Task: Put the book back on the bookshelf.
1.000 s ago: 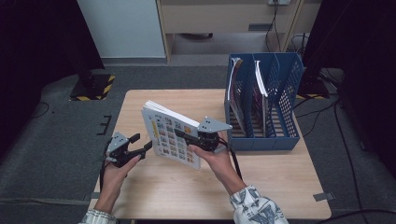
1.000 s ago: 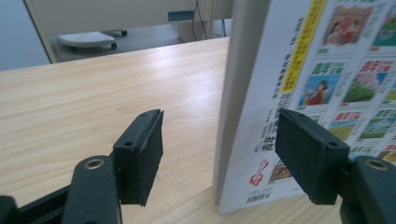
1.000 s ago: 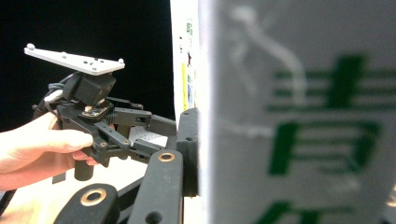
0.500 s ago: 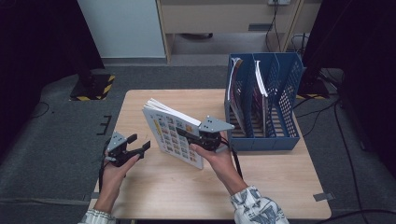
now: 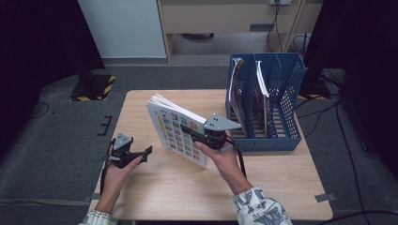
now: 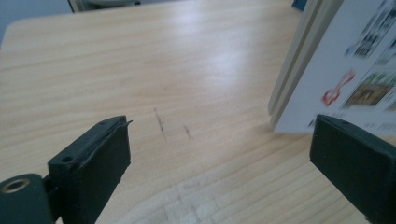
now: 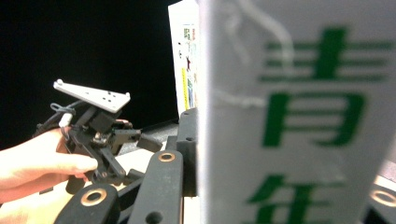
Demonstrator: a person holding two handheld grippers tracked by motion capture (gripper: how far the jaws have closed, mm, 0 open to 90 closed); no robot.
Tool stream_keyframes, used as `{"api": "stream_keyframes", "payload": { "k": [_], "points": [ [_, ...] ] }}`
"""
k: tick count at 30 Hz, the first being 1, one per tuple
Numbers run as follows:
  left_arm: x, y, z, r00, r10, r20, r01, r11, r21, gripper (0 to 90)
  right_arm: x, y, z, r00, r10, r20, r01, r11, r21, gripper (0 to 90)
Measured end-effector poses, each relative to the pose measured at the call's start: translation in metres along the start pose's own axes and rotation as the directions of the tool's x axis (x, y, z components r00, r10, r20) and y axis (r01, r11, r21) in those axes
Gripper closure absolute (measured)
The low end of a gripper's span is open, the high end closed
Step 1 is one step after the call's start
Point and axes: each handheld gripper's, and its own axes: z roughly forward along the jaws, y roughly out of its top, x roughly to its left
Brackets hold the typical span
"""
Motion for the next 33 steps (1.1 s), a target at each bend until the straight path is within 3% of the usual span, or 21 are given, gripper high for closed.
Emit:
{"api": "stream_keyframes", "payload": {
  "k": [6, 15, 33],
  "points": [
    [-0.002, -0.004, 0.005, 0.9999, 0.012, 0.003, -0.012, 0.9992, 0.038, 4.4, -0.002, 0.003, -0.005, 0.9999, -0.004, 0.015, 0.004, 1.000, 0.000, 73.9],
    [-0.002, -0.007, 0.008, 0.9994, 0.024, -0.024, -0.022, 0.9968, 0.077, 5.2, -0.003, 0.006, -0.012, 0.9996, -0.008, 0.027, 0.008, 1.000, 0.012, 73.9],
    [-0.002, -0.012, 0.013, 0.9980, 0.039, -0.049, -0.034, 0.9931, 0.112, 5.2, -0.003, 0.013, -0.017, 0.9996, -0.005, 0.028, 0.004, 1.000, 0.008, 73.9]
  ]
}}
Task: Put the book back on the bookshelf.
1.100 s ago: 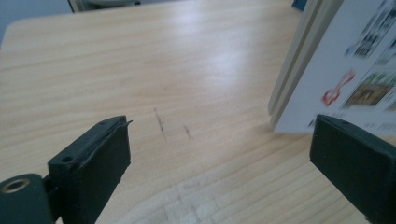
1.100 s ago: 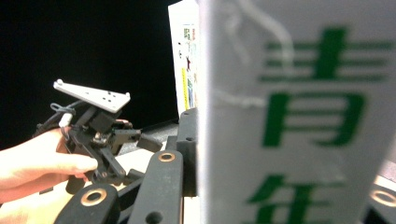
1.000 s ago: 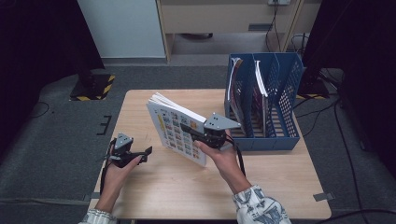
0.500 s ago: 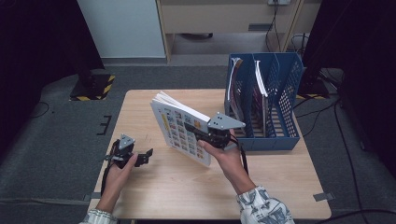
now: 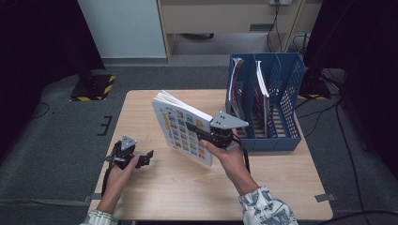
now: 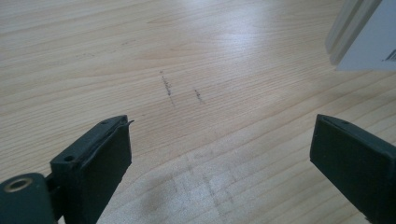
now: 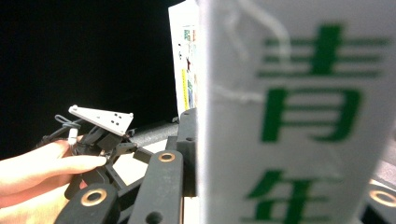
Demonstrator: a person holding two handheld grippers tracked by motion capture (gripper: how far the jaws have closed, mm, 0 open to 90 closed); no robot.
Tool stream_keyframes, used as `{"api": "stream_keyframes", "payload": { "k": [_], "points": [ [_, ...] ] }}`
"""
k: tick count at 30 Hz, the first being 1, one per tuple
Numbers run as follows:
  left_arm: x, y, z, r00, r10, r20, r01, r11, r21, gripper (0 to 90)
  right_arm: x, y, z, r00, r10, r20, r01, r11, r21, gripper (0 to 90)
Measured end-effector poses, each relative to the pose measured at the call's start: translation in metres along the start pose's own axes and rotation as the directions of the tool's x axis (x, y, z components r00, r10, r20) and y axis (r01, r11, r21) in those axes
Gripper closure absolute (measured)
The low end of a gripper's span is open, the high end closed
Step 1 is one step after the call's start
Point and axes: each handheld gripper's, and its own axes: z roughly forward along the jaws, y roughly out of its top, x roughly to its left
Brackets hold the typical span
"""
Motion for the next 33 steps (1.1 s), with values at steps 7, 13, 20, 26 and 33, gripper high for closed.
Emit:
{"api": "stream_keyframes", "payload": {
  "k": [7, 13, 20, 26, 33],
  "points": [
    [-0.001, -0.001, 0.001, 1.0000, 0.005, -0.001, -0.005, 0.9999, 0.013, 5.2, 0.000, 0.000, 0.000, 1.0000, -0.004, 0.005, 0.004, 1.000, 0.005, 73.9],
    [0.000, -0.001, 0.002, 1.0000, 0.003, -0.004, -0.003, 0.9998, 0.020, 5.4, 0.000, 0.002, -0.006, 0.9999, -0.009, 0.007, 0.009, 1.000, 0.007, 73.9],
    [-0.001, -0.002, 0.003, 1.0000, 0.003, 0.001, -0.003, 0.9997, 0.025, 5.4, -0.001, 0.004, -0.013, 0.9998, -0.013, 0.016, 0.013, 1.000, 0.006, 73.9],
    [0.000, -0.002, 0.002, 1.0000, 0.003, -0.001, -0.003, 0.9996, 0.028, 5.4, 0.000, 0.004, -0.016, 0.9997, -0.013, 0.019, 0.013, 1.000, 0.004, 73.9],
    [0.000, -0.002, 0.002, 1.0000, 0.004, -0.002, -0.004, 0.9995, 0.032, 5.5, 0.000, 0.003, -0.021, 0.9998, -0.012, 0.018, 0.012, 1.000, 0.008, 74.0]
  ]
}}
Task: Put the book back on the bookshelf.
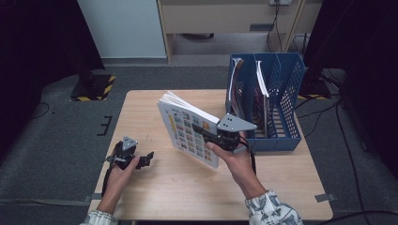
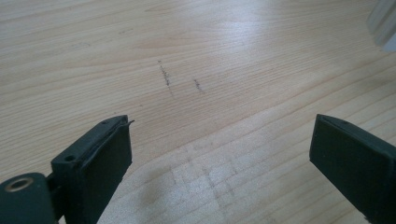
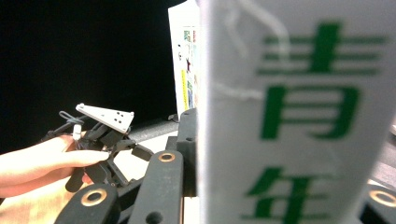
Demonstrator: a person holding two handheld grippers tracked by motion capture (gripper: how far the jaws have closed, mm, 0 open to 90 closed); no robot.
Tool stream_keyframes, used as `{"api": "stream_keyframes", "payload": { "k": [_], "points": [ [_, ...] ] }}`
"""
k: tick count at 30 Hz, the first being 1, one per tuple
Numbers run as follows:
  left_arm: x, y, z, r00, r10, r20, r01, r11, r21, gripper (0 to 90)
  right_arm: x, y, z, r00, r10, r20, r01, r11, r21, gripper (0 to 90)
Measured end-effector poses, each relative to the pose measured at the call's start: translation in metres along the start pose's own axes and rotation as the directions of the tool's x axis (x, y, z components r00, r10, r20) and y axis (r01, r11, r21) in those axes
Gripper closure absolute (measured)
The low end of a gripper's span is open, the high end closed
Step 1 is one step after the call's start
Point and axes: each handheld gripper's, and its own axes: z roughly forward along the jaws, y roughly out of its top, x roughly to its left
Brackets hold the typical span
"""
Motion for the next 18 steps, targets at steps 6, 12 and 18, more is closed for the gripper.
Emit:
{"api": "stream_keyframes", "payload": {
  "k": [6, 12, 18],
  "points": [
    [0.000, 0.000, 0.000, 1.0000, -0.001, -0.001, 0.001, 1.0000, -0.002, 5.5, 0.000, 0.000, -0.005, 1.0000, 0.001, 0.001, -0.001, 1.000, -0.004, 73.9],
    [0.000, 0.000, 0.001, 1.0000, 0.001, 0.001, -0.001, 1.0000, 0.005, 5.5, 0.000, -0.001, -0.010, 1.0000, 0.002, 0.003, -0.002, 1.000, 0.001, 74.0],
    [-0.001, 0.000, 0.000, 1.0000, 0.000, 0.000, 0.000, 1.0000, 0.002, 5.5, 0.000, -0.002, -0.014, 1.0000, 0.002, 0.004, -0.002, 1.000, 0.001, 73.9]
  ]
}}
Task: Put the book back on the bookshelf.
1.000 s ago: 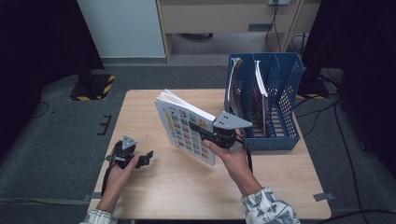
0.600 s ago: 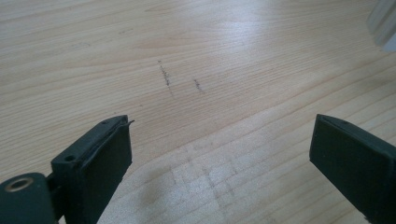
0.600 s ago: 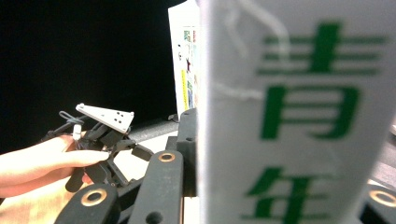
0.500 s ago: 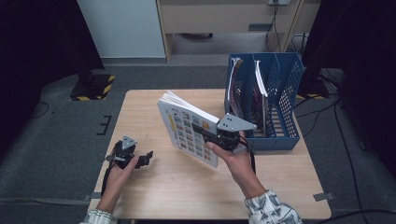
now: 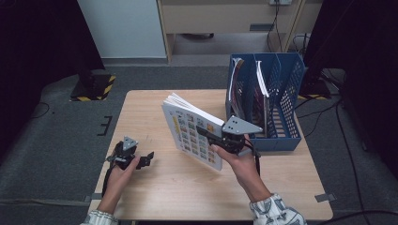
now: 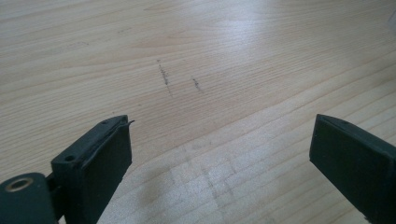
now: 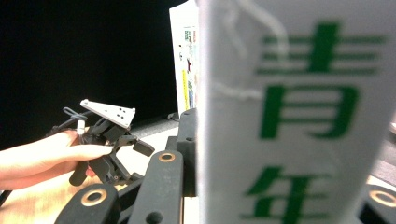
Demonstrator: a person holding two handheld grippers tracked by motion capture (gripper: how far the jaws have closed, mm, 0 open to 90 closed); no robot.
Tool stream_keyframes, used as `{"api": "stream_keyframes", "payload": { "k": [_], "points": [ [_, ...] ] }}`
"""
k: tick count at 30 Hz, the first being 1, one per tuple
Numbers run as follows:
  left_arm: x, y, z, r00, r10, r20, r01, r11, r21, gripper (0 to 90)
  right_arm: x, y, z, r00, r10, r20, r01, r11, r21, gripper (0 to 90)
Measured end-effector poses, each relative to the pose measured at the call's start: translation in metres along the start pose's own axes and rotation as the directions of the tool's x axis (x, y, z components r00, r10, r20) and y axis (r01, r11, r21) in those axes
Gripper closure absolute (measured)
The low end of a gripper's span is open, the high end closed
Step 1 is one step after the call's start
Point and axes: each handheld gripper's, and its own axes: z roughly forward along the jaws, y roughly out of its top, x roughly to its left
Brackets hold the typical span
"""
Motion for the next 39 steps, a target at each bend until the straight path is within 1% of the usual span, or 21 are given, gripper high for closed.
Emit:
{"api": "stream_keyframes", "payload": {
  "k": [14, 22, 29, 33, 39],
  "points": [
    [-0.001, -0.001, 0.001, 1.0000, 0.003, -0.002, -0.003, 1.0000, 0.004, 5.5, -0.001, -0.002, -0.011, 1.0000, 0.008, 0.000, -0.008, 1.000, 0.003, 74.0],
    [-0.001, -0.001, 0.001, 1.0000, 0.004, -0.003, -0.004, 1.0000, 0.005, 5.5, -0.002, -0.003, -0.027, 0.9999, 0.017, 0.002, -0.017, 1.000, 0.005, 74.0],
    [-0.001, -0.001, 0.002, 1.0000, 0.006, -0.003, -0.006, 1.0000, 0.007, 5.5, 0.000, -0.002, -0.044, 0.9999, 0.009, 0.007, -0.009, 1.000, 0.007, 74.0],
    [-0.001, -0.001, 0.001, 1.0000, 0.006, -0.004, -0.005, 1.0000, 0.005, 5.5, 0.000, -0.003, -0.053, 0.9998, 0.019, 0.009, -0.019, 1.000, 0.007, 74.0],
    [-0.002, -0.001, 0.002, 1.0000, 0.008, -0.003, -0.008, 0.9999, 0.007, 5.4, -0.001, -0.005, -0.067, 0.9997, 0.012, 0.021, -0.012, 1.000, 0.022, 74.0]
  ]
}}
